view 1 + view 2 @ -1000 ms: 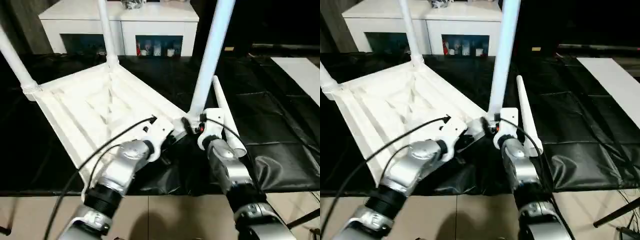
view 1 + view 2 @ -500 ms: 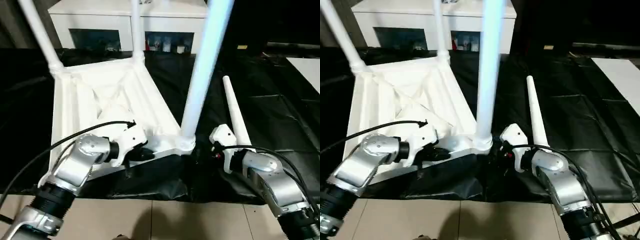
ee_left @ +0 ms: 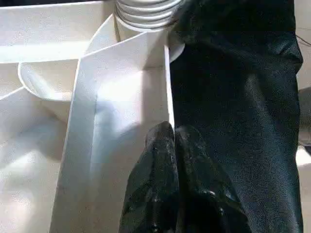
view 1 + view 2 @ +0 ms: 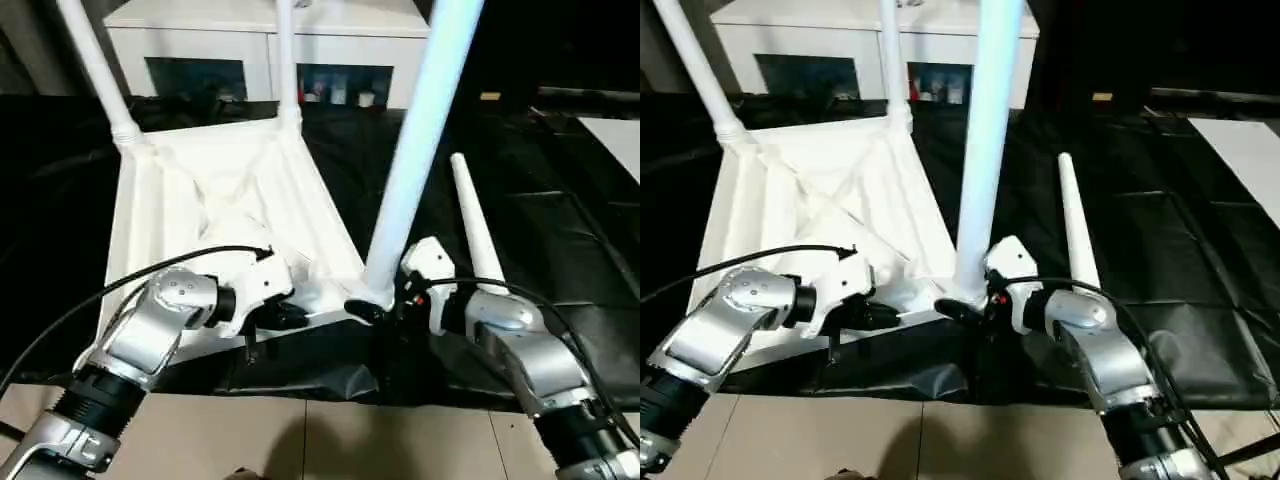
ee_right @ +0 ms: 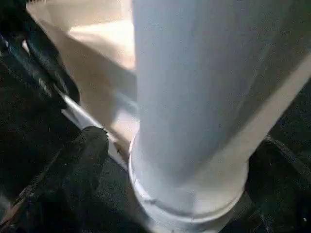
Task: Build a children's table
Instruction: Rotate leg to tighten
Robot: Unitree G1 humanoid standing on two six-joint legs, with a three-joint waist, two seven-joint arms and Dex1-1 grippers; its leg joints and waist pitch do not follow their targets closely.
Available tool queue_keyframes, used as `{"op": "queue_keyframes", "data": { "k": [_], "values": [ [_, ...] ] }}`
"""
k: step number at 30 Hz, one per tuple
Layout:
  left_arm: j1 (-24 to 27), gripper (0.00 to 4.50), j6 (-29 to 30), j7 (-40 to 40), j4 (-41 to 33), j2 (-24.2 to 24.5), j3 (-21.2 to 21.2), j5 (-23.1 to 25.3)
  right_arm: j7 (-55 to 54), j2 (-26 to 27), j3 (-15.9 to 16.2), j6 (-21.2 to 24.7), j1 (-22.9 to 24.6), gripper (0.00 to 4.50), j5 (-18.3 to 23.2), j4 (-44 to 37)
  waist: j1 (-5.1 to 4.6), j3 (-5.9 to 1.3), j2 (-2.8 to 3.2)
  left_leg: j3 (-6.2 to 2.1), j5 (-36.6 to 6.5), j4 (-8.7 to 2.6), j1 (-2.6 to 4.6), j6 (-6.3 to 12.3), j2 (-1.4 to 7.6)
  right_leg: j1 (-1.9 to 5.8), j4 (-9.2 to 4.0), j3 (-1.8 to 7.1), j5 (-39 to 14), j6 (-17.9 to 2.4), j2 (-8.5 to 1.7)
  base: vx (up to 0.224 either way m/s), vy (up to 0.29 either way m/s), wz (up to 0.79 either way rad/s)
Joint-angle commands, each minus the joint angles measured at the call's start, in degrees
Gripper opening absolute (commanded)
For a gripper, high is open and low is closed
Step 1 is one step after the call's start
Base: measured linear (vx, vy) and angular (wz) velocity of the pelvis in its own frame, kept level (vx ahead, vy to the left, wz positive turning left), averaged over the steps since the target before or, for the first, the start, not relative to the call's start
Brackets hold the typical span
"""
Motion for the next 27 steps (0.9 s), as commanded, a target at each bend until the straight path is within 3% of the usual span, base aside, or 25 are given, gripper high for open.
{"op": "queue_keyframes", "data": {
  "k": [1, 6, 7, 8, 11, 20, 21, 27],
  "values": [
    [-0.21, 0.43, -0.38, 0.16, -0.14, -1.09, -1.62, 0.38, 0.35, -0.37, 0.26, -0.52, -0.90, 3.91, -0.61, 0.36, -0.18, -3.44, 0.00, -0.48, -13.63, -4.14, 1.31, 1.19, 1.82, 2.28, -3.30, 1.80, -7.01, -13.55, -2.10, 0.000, 0.000, 0.00],
    [-0.97, 0.77, -0.04, 0.14, 0.28, -1.33, -1.52, 0.42, 0.05, -0.07, -0.05, -0.69, -1.03, 3.68, -0.68, 0.76, -0.13, -3.34, -0.06, -0.56, -14.90, -4.29, 1.19, 0.75, 1.82, 2.38, -3.53, 1.83, -9.72, -12.81, -2.19, 0.000, 0.000, 0.00],
    [-0.98, 0.90, -0.22, 0.03, 0.22, -1.20, -1.68, 0.55, 0.01, -0.04, -0.07, -0.72, -1.05, 3.68, -0.67, 0.81, -0.22, -3.39, -0.13, -0.55, -14.63, -4.22, 1.20, 0.79, 1.79, 2.37, -3.50, 1.84, -9.48, -12.65, -2.18, 0.000, 0.000, 0.00],
    [-1.05, 0.90, -1.14, 0.73, 0.63, -1.27, -1.84, 1.16, 0.02, 0.02, -0.09, -0.86, -1.06, 3.68, -0.75, 0.91, -0.25, -3.43, 0.22, -0.58, -14.22, -4.16, 1.18, 0.90, 1.74, 2.37, -3.44, 1.84, -8.95, -12.74, -2.18, 0.000, 0.000, 0.00],
    [-1.27, 0.90, -2.20, 1.54, 1.96, -1.46, -2.04, 1.95, -0.02, 0.20, -0.23, -1.12, -1.07, 3.68, -0.83, 1.05, -0.48, -3.49, 0.18, -0.58, -13.79, -4.10, 1.13, 1.12, 1.74, 2.43, -3.37, 1.77, -7.40, -13.03, -2.04, 0.000, 0.000, 0.00],
    [-0.79, 0.12, -0.44, 0.01, 2.33, -0.94, -2.19, 1.02, 0.44, 0.07, -0.29, -1.31, -1.03, 3.68, -0.70, 1.32, -0.50, -3.51, 0.01, -0.55, -13.92, -4.01, 1.20, 1.30, 1.75, 2.48, -3.28, 1.76, -7.20, -13.75, -2.07, 0.000, 0.000, 0.00],
    [-0.67, 0.04, -0.36, -0.13, 2.24, -0.89, -2.20, 0.97, 0.51, 0.08, -0.26, -1.28, -1.06, 3.39, -0.70, 1.39, -0.48, -3.57, 0.02, -0.55, -13.62, -3.96, 1.18, 1.33, 1.73, 2.54, -3.17, 1.75, -6.92, -13.78, -2.07, 0.000, 0.000, 0.00],
    [0.02, 0.00, 0.15, -0.33, 1.46, -0.81, -2.03, 0.68, 0.55, 0.56, -0.24, -1.48, -1.62, 2.88, -0.73, 2.40, -0.37, -3.33, -0.15, -0.53, -15.06, -4.08, 1.24, 1.13, 1.77, 2.30, -3.49, 1.81, -10.52, -13.22, -2.12, 0.000, 0.000, 0.00]
  ]
}}
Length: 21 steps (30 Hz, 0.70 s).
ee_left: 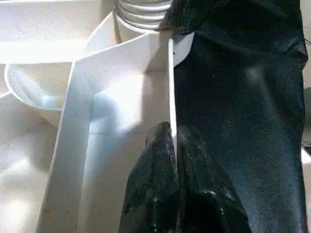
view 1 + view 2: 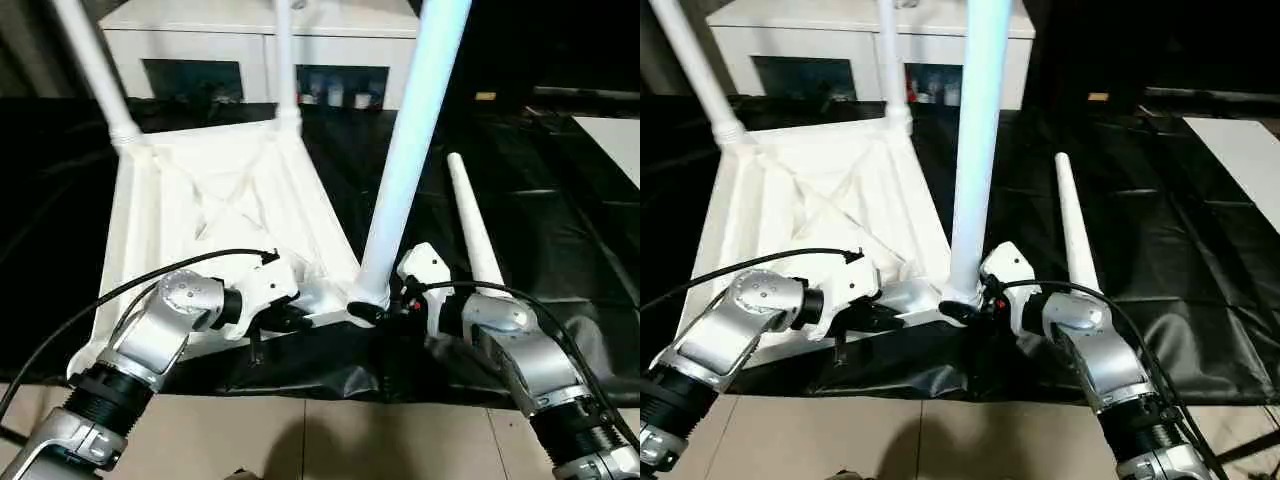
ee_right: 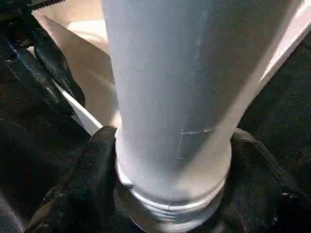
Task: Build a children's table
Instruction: Rotate leg to tighten
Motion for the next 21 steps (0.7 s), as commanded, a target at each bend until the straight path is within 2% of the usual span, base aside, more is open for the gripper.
{"op": "queue_keyframes", "data": {
  "k": [1, 10, 14, 15, 16, 17, 18, 19, 21],
  "values": [
    [0.69, 0.00, 0.42, -1.52, -1.28, 0.31, -1.04, 0.12, -0.05, 0.08, -0.29, -0.44, -0.82, 2.88, -0.29, 0.77, -0.07, -3.29, -0.14, -0.62, -15.60, -4.25, 1.11, 0.90, 1.74, 2.29, -3.87, 1.73, -11.49, -12.98, -2.15, 0.000, 0.000, 0.00],
    [1.04, 0.00, 0.71, -1.44, -1.87, 0.64, -1.20, -0.24, -0.31, 0.63, -0.44, -0.63, -0.44, 2.69, -0.33, 1.39, -0.16, -3.32, -0.16, -0.61, -14.83, -4.18, 1.09, 1.13, 1.70, 2.24, -3.78, 1.75, -10.51, -12.85, -2.07, 0.000, 0.000, 0.00],
    [0.83, 0.00, 0.48, 0.16, -1.34, -1.02, -1.08, -0.11, -5.91, 3.31, -2.55, -1.05, -1.18, 2.69, -0.73, 4.68, -0.39, -3.12, -0.12, -0.60, -16.02, -4.29, 1.04, 0.64, 1.65, 2.07, -4.01, 1.81, -12.13, -12.73, -2.14, 0.000, 0.000, 0.00],
    [0.32, 0.00, 2.19, 4.31, -0.59, -4.54, -0.65, 0.18, -15.75, 6.89, -4.79, -1.32, -2.64, 2.69, -2.57, 9.28, -0.53, -3.09, -0.17, -0.58, -16.31, -4.32, 0.99, 0.30, 1.67, 2.06, -4.05, 1.84, -12.80, -12.80, -2.24, 0.000, 0.000, 0.00],
    [-0.46, 0.00, 3.48, 9.79, 0.80, -8.35, 0.00, 1.09, -24.34, 10.53, -7.95, -0.66, -3.74, 2.69, -2.24, 12.92, -1.02, -2.87, -0.11, -0.67, -17.26, -4.50, 0.93, -0.96, 1.55, 1.88, -4.24, 1.76, -15.46, -12.49, -2.22, 0.000, 0.000, 0.00],
    [-0.74, 0.00, 3.95, 11.63, 1.35, -9.57, 0.31, 1.36, -26.45, 11.62, -9.02, -0.26, -3.99, 2.69, -1.71, 13.79, -1.42, -2.95, -0.20, -0.87, -18.98, -4.52, 1.09, -1.86, 1.43, 1.86, -4.53, 1.65, -18.96, -11.61, -2.35, 0.000, 0.000, 0.00],
    [-0.74, 0.00, 3.95, 11.63, 1.35, -9.57, 0.31, 1.36, -26.45, 11.62, -9.02, -0.26, -3.99, 2.69, -1.71, 13.79, -1.55, -2.98, -0.20, -1.00, -19.48, -4.54, 1.13, -2.06, 1.43, 1.90, -4.62, 1.61, -19.98, -11.14, -2.36, 0.000, 0.000, 0.00],
    [-1.21, 0.00, 5.37, 14.82, 2.25, -12.33, 0.51, 1.66, -30.68, 13.44, -9.99, -0.44, -4.61, 2.68, -1.86, 15.86, -1.55, -3.00, 0.28, -1.18, -20.34, -4.61, 1.08, -2.03, 1.42, 1.94, -4.76, 1.56, -20.68, -10.26, -2.30, 0.000, 0.000, 0.00],
    [-2.07, 0.00, 8.51, 21.12, 4.98, -18.20, 0.76, 2.13, -38.25, 16.95, -11.30, -1.98, -6.44, 2.68, -2.18, 20.82, -2.01, -2.91, 0.04, -1.03, -21.38, -4.59, 1.11, -2.17, 1.40, 1.66, -5.02, 1.60, -20.41, -10.00, -2.10, 0.000, 0.000, 0.00]
  ]
}}
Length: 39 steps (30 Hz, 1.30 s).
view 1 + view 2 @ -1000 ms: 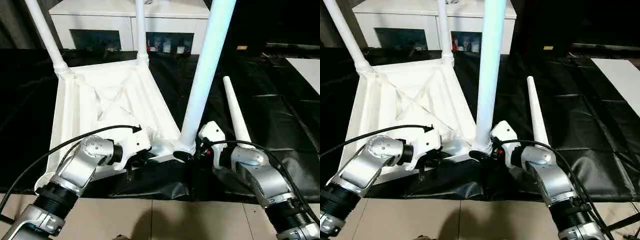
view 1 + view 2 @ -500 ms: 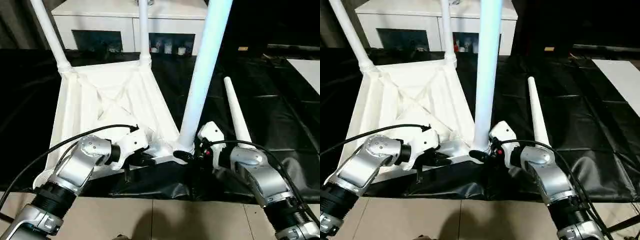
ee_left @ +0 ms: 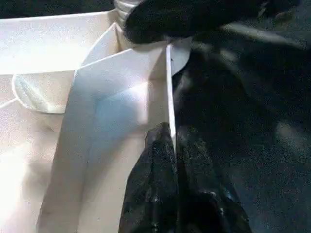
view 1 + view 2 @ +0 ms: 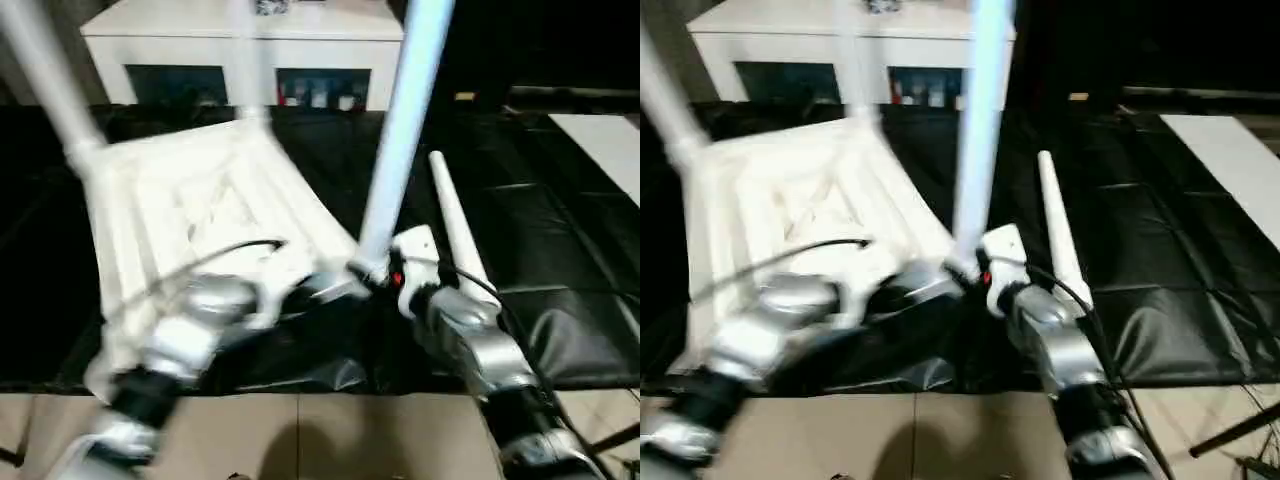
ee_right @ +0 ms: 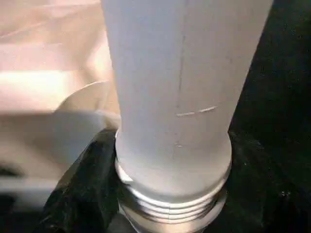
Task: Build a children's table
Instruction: Rotate leg to tighten
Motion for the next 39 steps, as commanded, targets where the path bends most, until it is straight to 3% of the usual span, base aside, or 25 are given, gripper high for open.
{"op": "queue_keyframes", "data": {
  "k": [1, 4, 7, 8, 9, 10, 11, 12, 14, 17, 19, 21, 23, 26, 28, 32, 35, 39],
  "values": [
    [-0.46, 0.00, 2.00, 4.89, 2.07, -5.89, -2.03, -0.66, -10.89, 2.54, -3.50, 0.31, -1.59, 2.68, -0.09, 8.22, -0.17, -2.77, 0.15, -0.74, -22.44, -4.63, 1.39, -2.19, 1.38, 1.14, -5.47, 1.65, -21.28, -10.11, -2.08, 0.000, 0.000, 0.00],
    [-0.89, 0.00, 2.41, 10.40, 6.87, -12.04, -4.17, 1.40, -18.20, 6.36, -5.43, -2.38, -6.10, 2.68, 1.07, 15.76, -0.19, -2.51, 0.18, -1.13, -25.45, -4.65, 1.45, -1.79, 1.08, 1.12, -6.27, 1.19, -27.40, -7.55, -2.11, 0.000, 0.000, 0.00],
    [-1.01, 0.00, 2.14, 12.94, 8.35, -14.73, -4.61, 3.02, -19.16, 8.68, -6.40, -4.69, -9.31, 2.68, 1.01, 20.42, -0.54, -2.33, 0.30, -1.47, -29.89, -4.48, 2.20, -1.72, 0.78, 0.58, -7.38, 0.52, -33.85, -4.79, -2.09, 0.000, 0.000, 0.00],
    [-1.13, 0.00, 1.77, 13.59, 8.29, -15.05, -4.19, 3.05, -18.63, 9.19, -6.39, -5.11, -10.02, 2.68, 0.85, 21.03, -0.64, -2.49, 0.42, -1.68, -30.83, -4.59, 2.36, -1.47, 0.79, 0.72, -7.67, 0.24, -34.57, -4.06, -2.10, 0.000, 0.000, 0.00],
    [-1.24, 0.00, 1.69, 13.96, 8.17, -15.28, -3.84, 2.95, -18.66, 9.49, -6.31, -5.78, -10.55, 2.68, 0.46, 21.59, -0.66, -2.63, 0.56, -1.85, -30.71, -4.75, 2.25, -1.45, 0.86, 0.93, -7.57, 0.19, -33.85, -4.17, -2.22, 0.000, 0.000, 0.00],
    [-1.49, 0.00, 1.29, 14.11, 8.08, -15.15, -3.38, 2.90, -18.10, 9.69, -6.19, -6.68, -10.81, 2.68, 0.19, 21.69, -0.71, -2.72, 0.63, -2.08, -29.79, -5.21, 1.65, -1.33, 0.99, 1.45, -7.33, 0.15, -31.44, -4.40, -2.18, 0.000, 0.000, 0.00],
    [-1.83, 0.00, 0.48, 14.01, 8.09, -14.53, -3.12, 3.07, -16.60, 9.74, -6.05, -7.33, -10.64, 3.24, 0.39, 21.10, -0.66, -2.72, 0.32, -2.09, -29.34, -5.36, 1.52, -1.26, 1.12, 1.52, -7.25, 0.19, -30.27, -4.74, -2.22, 0.000, 0.000, 0.00],
    [-2.22, 0.00, -0.37, 13.78, 8.09, -13.68, -2.81, 3.29, -14.75, 9.74, -6.13, -8.12, -10.26, 3.24, 0.93, 20.18, -0.57, -2.85, 0.56, -2.05, -29.22, -5.37, 1.67, -1.15, 1.18, 1.48, -7.17, 0.24, -28.22, -5.54, -2.27, 0.000, 0.000, 0.00],
    [-2.66, 0.00, -1.12, 12.95, 7.60, -11.80, -2.08, 3.50, -11.53, 9.13, -5.97, -9.47, -9.44, 3.44, 1.69, 18.33, -0.50, -3.00, 0.41, -1.91, -27.70, -5.59, 1.28, -0.29, 1.22, 1.92, -6.91, 0.33, -24.65, -6.71, -2.32, 0.000, 0.000, 0.00],
    [-2.01, 0.00, -0.03, 9.78, 5.23, -9.28, -1.35, 2.75, -9.35, 7.12, -5.52, -11.20, -8.17, 3.75, 1.71, 15.00, -0.28, -2.98, 0.43, -1.64, -26.18, -5.56, 1.22, 0.20, 1.27, 1.87, -6.68, 0.60, -22.87, -8.01, -2.43, 0.000, 0.000, 0.00],
    [-0.89, 0.00, -1.23, 5.06, 2.95, -6.18, -2.38, 2.60, -6.58, 4.91, -4.84, -11.34, -6.65, 3.95, 1.47, 11.06, -0.05, -3.31, 0.76, -1.44, -22.37, -5.46, 0.85, 0.86, 1.32, 2.25, -6.18, 0.79, -18.98, -9.24, -2.44, 0.000, 0.000, 0.00],
    [0.36, 0.00, 0.01, 0.85, 1.06, -3.13, -3.47, 2.21, -3.02, 2.48, -3.59, -10.29, -4.99, 4.08, 0.71, 7.44, 0.43, -3.85, 0.65, -1.25, -17.66, -5.09, 0.74, 1.85, 1.60, 2.41, -5.59, 0.85, -13.57, -10.28, -2.33, 0.000, 0.000, 0.00],
    [1.87, 0.00, -1.80, -4.81, -0.68, 0.73, -4.80, 1.43, 4.09, -1.31, -0.68, -7.57, -2.25, 4.23, 0.44, 1.72, 1.12, -3.64, 0.95, -0.73, -14.43, -4.72, 0.86, 3.42, 1.60, 2.10, -5.33, 0.86, -9.47, -12.03, -2.05, 0.000, 0.000, 0.00],
    [2.87, 0.00, -3.89, -9.82, -2.10, 4.07, -5.40, 0.34, 13.37, -6.29, 3.90, -4.44, 1.12, 4.47, 0.30, -4.99, 1.71, -3.62, 1.14, -0.73, -12.30, -4.73, 0.81, 3.79, 1.80, 2.47, -4.73, 0.75, -5.70, -13.03, -1.90, 0.000, 0.000, 0.00],
    [3.72, 0.00, -6.29, -16.07, -4.44, 8.17, -6.18, -1.49, 21.03, -12.04, 7.44, -3.14, 4.60, 4.47, -0.25, -11.30, 1.83, -3.52, 1.27, -0.79, -12.57, -4.90, 0.82, 3.34, 1.92, 2.55, -4.53, 0.77, -5.35, -13.19, -1.94, 0.000, 0.000, 0.00],
    [3.69, 0.00, -5.20, -21.68, -7.15, 12.17, -5.72, -3.64, 30.81, -18.17, 9.57, -0.14, 8.56, 4.47, 2.79, -17.70, 1.87, -3.40, 1.28, -0.81, -14.61, -5.08, 1.00, 3.15, 2.01, 2.67, -4.33, 0.89, -4.93, -13.93, -1.90, 0.000, 0.000, 0.00],
    [2.98, 0.00, -5.58, -22.12, -6.64, 12.55, -5.09, -3.98, 31.07, -18.25, 9.35, -0.23, 8.61, 4.47, 2.58, -17.20, 1.64, -3.18, 1.00, -0.73, -17.83, -5.25, 1.05, 1.97, 1.94, 2.45, -4.93, 1.07, -10.45, -13.48, -2.22, 0.000, 0.000, 0.00],
    [2.86, 0.00, -6.06, -22.26, -6.14, 12.71, -5.03, -3.75, 30.37, -17.22, 8.50, 0.51, 7.98, 4.47, 3.22, -16.62, 1.63, -3.14, 0.99, -0.76, -18.63, -5.31, 1.17, 1.01, 1.96, 2.22, -5.19, 1.24, -13.26, -12.67, -2.28, 0.000, 0.000, 0.00]
  ]
}}
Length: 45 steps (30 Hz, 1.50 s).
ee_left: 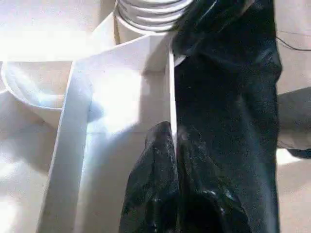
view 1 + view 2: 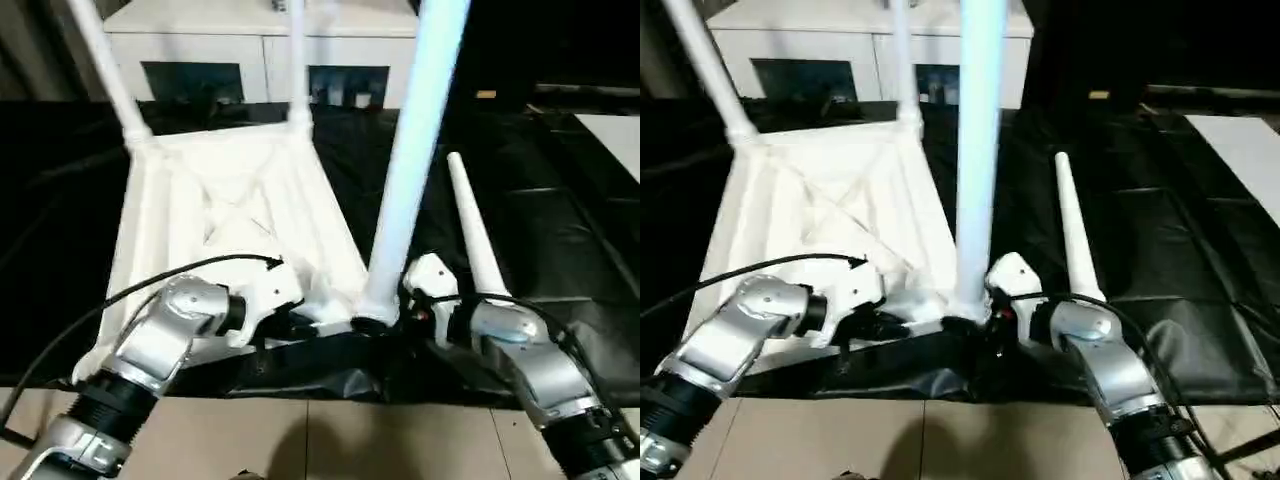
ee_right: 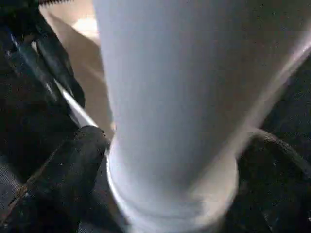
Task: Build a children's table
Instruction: Rotate leg to tighten
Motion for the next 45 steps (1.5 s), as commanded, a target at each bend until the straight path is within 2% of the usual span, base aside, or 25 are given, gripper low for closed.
{"op": "queue_keyframes", "data": {
  "k": [1, 5, 8, 10, 13, 15, 17, 23, 25, 27, 28, 29, 30, 31, 32, 33, 35, 37, 39, 40, 41, 42, 43, 45],
  "values": [
    [-0.16, 0.00, -0.42, -1.84, -0.09, -0.11, -2.24, -0.05, -0.06, 0.18, -0.72, 1.07, -0.77, 4.47, 0.65, -0.66, -0.25, -2.90, -0.17, -0.42, -18.31, -4.35, 1.34, 1.01, 1.93, 2.04, -3.49, 1.91, -13.99, -12.28, -2.21, 0.000, 0.000, 0.00],
    [0.45, 0.00, -0.10, -1.98, -0.91, -0.02, -2.51, -0.49, 0.52, 0.17, -0.68, 1.53, -0.47, 4.31, 1.35, -1.49, -0.17, -3.00, -0.04, -0.42, -16.32, -4.24, 1.19, 1.28, 1.90, 2.15, -3.21, 1.89, -11.72, -12.52, -2.19, 0.000, 0.000, 0.00],
    [0.57, 0.00, 0.05, -2.09, -0.97, -0.04, -2.42, -0.43, 0.92, 0.26, -0.85, 1.87, -0.42, 3.96, 1.27, -1.23, -0.13, -3.12, -0.12, -0.35, -14.98, -4.06, 1.18, 1.80, 1.86, 2.26, -3.03, 1.89, -10.15, -12.94, -2.20, 0.000, 0.000, 0.00],
    [0.57, 0.00, 0.03, -2.10, -0.86, -0.02, -2.39, -0.40, 0.87, 0.31, -0.99, 1.86, -0.38, 3.91, 1.08, -1.11, -0.11, -3.13, -0.13, -0.32, -14.68, -4.01, 1.15, 2.00, 1.84, 2.31, -2.99, 1.87, -9.90, -13.05, -2.19, 0.000, 0.000, 0.00],
    [0.58, 0.00, 0.02, -2.11, -0.82, 0.04, -2.41, -0.41, 0.80, 0.30, -1.08, 1.93, -0.33, 3.51, 1.10, -1.14, -0.11, -3.14, -0.15, -0.32, -14.35, -3.97, 1.16, 2.11, 1.84, 2.32, -2.97, 1.85, -9.96, -13.13, -2.17, 0.000, 0.000, 0.00],
    [0.61, 0.00, 0.12, -2.11, -0.86, 0.13, -2.43, -0.51, 0.77, 0.31, -1.25, 2.10, -0.32, 3.49, 1.32, -1.16, -0.10, -3.16, -0.13, -0.31, -14.41, -3.96, 1.17, 2.07, 1.82, 2.33, -2.98, 1.85, -10.11, -13.13, -2.18, 0.000, 0.000, 0.00],
    [0.65, 0.00, 0.20, -2.16, -0.89, 0.16, -2.47, -0.52, 0.62, 0.29, -1.31, 1.92, -0.31, 3.18, 1.21, -1.02, -0.08, -3.24, -0.11, -0.32, -13.98, -3.90, 1.20, 2.14, 1.83, 2.37, -2.89, 1.84, -9.51, -13.24, -2.16, 0.000, 0.000, 0.00],
    [0.94, 0.00, 0.76, -2.68, -1.21, 0.42, -2.60, -0.70, 0.08, 0.79, -1.71, 2.45, -0.15, 2.80, 1.45, -0.13, -0.09, -3.31, -0.08, -0.33, -13.45, -3.81, 1.18, 2.29, 1.80, 2.47, -2.77, 1.80, -8.80, -13.54, -2.16, 0.000, 0.000, 0.00],
    [0.95, 0.00, 0.36, -1.66, -0.41, 0.10, -2.51, -0.15, -5.42, 2.82, -2.78, 0.89, -1.00, 2.78, -0.60, 3.92, -0.17, -3.24, -0.12, -0.32, -13.43, -3.84, 1.09, 2.17, 1.77, 2.36, -2.81, 1.82, -9.24, -13.58, -2.23, 0.000, 0.000, 0.00],
    [0.54, 0.00, 0.71, 1.08, 0.96, -1.61, -1.88, 0.28, -12.86, 5.96, -4.88, 0.94, -2.37, 2.76, -1.59, 8.02, -0.65, -3.02, -0.16, -0.29, -15.63, -4.02, 1.04, 1.02, 1.60, 2.14, -3.09, 1.83, -12.62, -13.18, -2.17, 0.000, 0.000, 0.00],
    [-0.38, 0.00, 1.44, 5.94, 3.12, -4.51, -1.27, 1.46, -20.65, 9.64, -7.04, 1.80, -3.72, 2.76, -1.87, 11.93, -1.06, -2.96, -0.16, -0.52, -17.67, -4.22, 1.04, -0.10, 1.53, 2.23, -3.30, 1.73, -16.19, -12.31, -2.29, 0.000, 0.000, 0.00],
    [-0.70, 0.00, 1.77, 7.60, 3.82, -5.50, -1.16, 1.93, -22.79, 10.74, -7.61, 2.01, -4.13, 2.75, -1.85, 13.09, -1.59, -2.68, -0.26, -0.50, -20.31, -4.27, 1.30, -0.95, 1.47, 1.71, -3.84, 1.79, -20.07, -11.41, -2.27, 0.000, 0.000, 0.00],
    [-1.37, 0.00, 2.43, 11.06, 5.24, -7.54, -0.98, 2.94, -27.16, 13.02, -8.76, 2.40, -4.99, 2.75, -1.83, 15.49, -1.68, -2.70, -0.19, -0.70, -21.39, -4.23, 1.43, -1.55, 1.46, 1.73, -3.84, 1.71, -21.98, -10.91, -2.36, -0.053, -0.001, -0.03],
    [-1.76, 0.00, 2.68, 13.46, 6.07, -8.91, -0.82, 3.58, -29.95, 14.23, -9.22, 2.22, -5.63, 2.75, -2.15, 17.12, -1.98, -2.56, -0.04, -0.96, -23.47, -4.34, 1.52, -2.27, 1.40, 1.62, -4.24, 1.64, -25.60, -9.59, -2.42, -0.058, 0.006, -0.07],
    [-2.12, 0.00, 3.40, 16.04, 6.88, -10.52, -0.39, 3.94, -32.46, 15.27, -9.57, 1.91, -6.37, 2.75, -2.42, 18.82, -2.18, -2.53, -0.15, -1.14, -24.83, -4.42, 1.47, -2.52, 1.29, 1.58, -4.62, 1.50, -28.08, -8.25, -2.42, -0.058, 0.006, -0.07],
    [-2.74, 0.00, 4.97, 21.11, 8.45, -13.73, 0.58, 4.47, -36.86, 17.23, -10.31, 1.43, -7.83, 2.75, -2.59, 22.04, -2.44, -2.53, -0.15, -1.11, -25.42, -4.39, 1.40, -2.74, 1.35, 1.44, -4.51, 1.57, -28.48, -8.11, -2.44, -0.051, 0.012, -0.10],
    [-3.54, 0.00, 6.61, 28.35, 10.95, -18.89, 2.23, 4.60, -42.86, 20.12, -11.75, 0.27, -10.35, 2.75, -2.28, 26.93, -2.66, -2.38, -0.37, -1.29, -27.64, -4.12, 1.99, -2.61, 1.03, 1.07, -5.55, 1.12, -33.26, -6.07, -2.41, 0.000, 0.000, 0.00],
    [-4.20, 0.00, 6.28, 33.21, 13.40, -22.65, 2.84, 4.97, -46.86, 22.22, -12.34, -1.35, -12.97, 2.75, -2.47, 31.39, -3.00, -2.33, -0.39, -1.47, -29.28, -4.08, 2.24, -2.09, 0.97, 0.87, -6.18, 0.64, -34.46, -4.97, -2.25, 0.000, 0.000, 0.00],
    [-5.27, 0.00, 4.74, 37.93, 16.53, -26.13, 2.99, 6.04, -49.52, 24.38, -11.91, -3.72, -16.27, 2.75, -3.55, 35.85, -3.17, -2.16, -0.40, -1.50, -31.41, -3.93, 2.69, -1.66, 0.74, 0.36, -6.81, 0.12, -36.23, -3.96, -2.02, 0.000, 0.000, 0.00],
    [-5.99, 0.00, 3.79, 40.16, 18.10, -27.47, 3.23, 6.90, -50.23, 25.85, -13.19, -5.40, -18.08, 2.75, -3.16, 38.11, -3.60, -1.91, -0.20, -1.48, -34.22, -3.48, 3.67, -1.46, 0.55, -0.37, -7.77, -0.69, -38.59, -3.09, -1.86, 0.000, 0.000, 0.00],
    [-6.05, 0.00, 3.71, 40.31, 18.22, -27.55, 3.25, 6.97, -50.26, 25.97, -13.32, -5.54, -18.21, 2.75, -3.11, 38.28, -3.74, -1.94, -0.24, -1.68, -35.13, -3.41, 3.95, -1.29, 0.53, -0.16, -8.05, -1.24, -38.88, -2.66, -1.85, 0.000, 0.000, 0.00],
    [-6.25, 0.00, 3.08, 40.42, 18.42, -27.55, 3.15, 7.24, -48.90, 26.30, -13.39, -6.03, -18.75, 2.75, -2.87, 38.58, -3.97, -1.94, 0.13, -2.00, -36.18, -3.84, 3.73, -0.96, 0.73, 0.56, -8.21, -1.83, -37.60, -2.40, -1.89, 0.000, 0.000, 0.00],
    [-6.35, 0.00, 2.66, 40.38, 18.49, -27.49, 3.02, 7.43, -47.91, 26.43, -13.27, -6.27, -19.05, 3.30, -2.82, 38.72, -4.24, -2.08, 0.27, -2.25, -36.14, -4.41, 3.04, -0.64, 0.93, 1.50, -7.91, -1.92, -35.48, -2.43, -2.04, 0.000, 0.000, 0.00],
    [-6.48, 0.00, 2.69, 39.70, 18.13, -26.66, 3.40, 7.47, -45.25, 26.54, -13.71, -7.79, -19.54, 3.44, -2.26, 38.15, -4.13, -2.35, 0.16, -2.18, -34.73, -4.75, 2.59, -0.18, 1.00, 1.81, -7.61, -1.48, -33.49, -3.34, -2.48, 0.000, 0.000, 0.00]
  ]
}}
